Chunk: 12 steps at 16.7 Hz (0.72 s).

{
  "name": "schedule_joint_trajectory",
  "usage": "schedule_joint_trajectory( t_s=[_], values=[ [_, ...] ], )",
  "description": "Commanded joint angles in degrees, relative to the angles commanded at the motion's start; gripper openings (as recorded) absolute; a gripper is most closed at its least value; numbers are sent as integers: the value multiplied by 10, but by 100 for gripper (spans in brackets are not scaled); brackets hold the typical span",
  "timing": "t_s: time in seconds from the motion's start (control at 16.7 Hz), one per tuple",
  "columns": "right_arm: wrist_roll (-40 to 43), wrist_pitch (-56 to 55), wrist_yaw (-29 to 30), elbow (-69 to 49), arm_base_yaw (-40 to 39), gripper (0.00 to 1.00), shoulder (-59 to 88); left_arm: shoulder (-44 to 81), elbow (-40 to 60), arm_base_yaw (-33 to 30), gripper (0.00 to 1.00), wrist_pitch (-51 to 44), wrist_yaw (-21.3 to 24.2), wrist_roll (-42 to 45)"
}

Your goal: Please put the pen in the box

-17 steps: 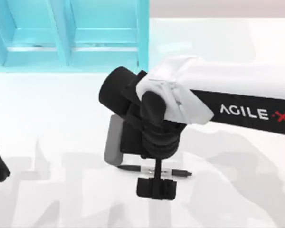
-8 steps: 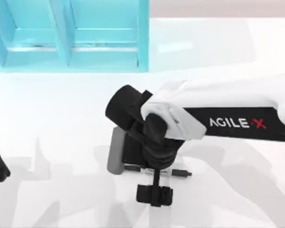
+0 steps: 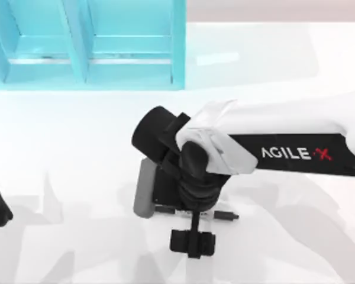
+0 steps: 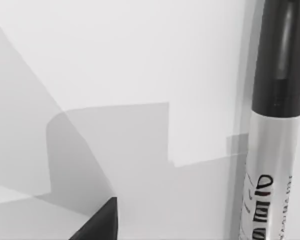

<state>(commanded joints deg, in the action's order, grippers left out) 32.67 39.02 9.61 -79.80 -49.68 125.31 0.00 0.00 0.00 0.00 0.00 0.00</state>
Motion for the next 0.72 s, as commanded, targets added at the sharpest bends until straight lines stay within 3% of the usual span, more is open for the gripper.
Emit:
schedule_joint_trajectory(
  t_s=[0.48, 0.72],
  values=[
    [0, 0, 0, 0, 0, 2, 0, 0, 0, 0, 100, 0, 0, 0],
    [0, 0, 0, 0, 0, 0, 0, 0, 0, 0, 100, 0, 0, 0]
  ],
)
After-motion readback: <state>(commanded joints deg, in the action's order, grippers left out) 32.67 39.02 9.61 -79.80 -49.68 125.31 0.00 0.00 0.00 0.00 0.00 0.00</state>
